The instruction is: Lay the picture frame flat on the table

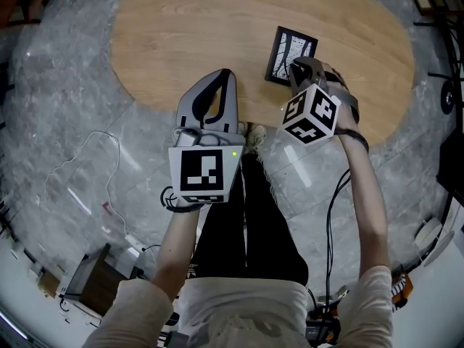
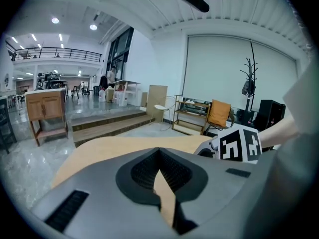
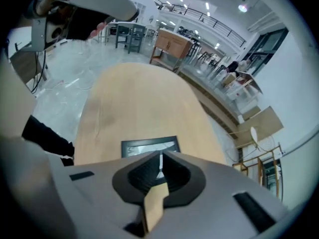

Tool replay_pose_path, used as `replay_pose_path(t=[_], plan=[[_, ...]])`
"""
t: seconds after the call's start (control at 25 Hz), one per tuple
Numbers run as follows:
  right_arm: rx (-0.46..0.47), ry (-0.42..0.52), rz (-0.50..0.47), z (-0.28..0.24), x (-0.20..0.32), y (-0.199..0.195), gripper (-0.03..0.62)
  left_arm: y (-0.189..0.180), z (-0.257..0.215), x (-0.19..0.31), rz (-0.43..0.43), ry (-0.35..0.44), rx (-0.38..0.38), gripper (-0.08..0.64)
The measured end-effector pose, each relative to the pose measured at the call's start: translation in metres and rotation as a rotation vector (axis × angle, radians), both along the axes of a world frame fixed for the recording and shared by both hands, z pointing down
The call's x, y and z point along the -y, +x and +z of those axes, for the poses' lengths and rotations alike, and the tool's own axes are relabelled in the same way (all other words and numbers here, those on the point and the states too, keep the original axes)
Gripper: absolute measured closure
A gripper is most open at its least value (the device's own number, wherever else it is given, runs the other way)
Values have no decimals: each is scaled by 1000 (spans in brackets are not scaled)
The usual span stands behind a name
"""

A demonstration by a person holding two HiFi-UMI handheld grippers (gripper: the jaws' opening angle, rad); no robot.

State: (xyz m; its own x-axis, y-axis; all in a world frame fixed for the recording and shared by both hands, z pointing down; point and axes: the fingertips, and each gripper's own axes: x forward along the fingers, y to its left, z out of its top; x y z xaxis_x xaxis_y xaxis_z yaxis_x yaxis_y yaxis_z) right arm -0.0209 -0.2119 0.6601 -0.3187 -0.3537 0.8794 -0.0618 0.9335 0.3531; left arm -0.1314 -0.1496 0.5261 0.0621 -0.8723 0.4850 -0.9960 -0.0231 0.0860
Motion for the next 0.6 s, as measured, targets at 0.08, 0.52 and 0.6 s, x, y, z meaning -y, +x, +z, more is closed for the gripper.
replay_pose_path(t=[0.08, 0.52, 0.6], plan=[[67, 76, 64, -42, 26, -5, 584, 1, -30, 17, 15, 62, 11, 551], [609, 426, 456, -389, 64, 36, 584, 35, -281, 44, 14, 286, 12, 551], [719, 489, 500, -442, 43, 45, 584, 37, -321, 32, 24, 328, 24, 551]])
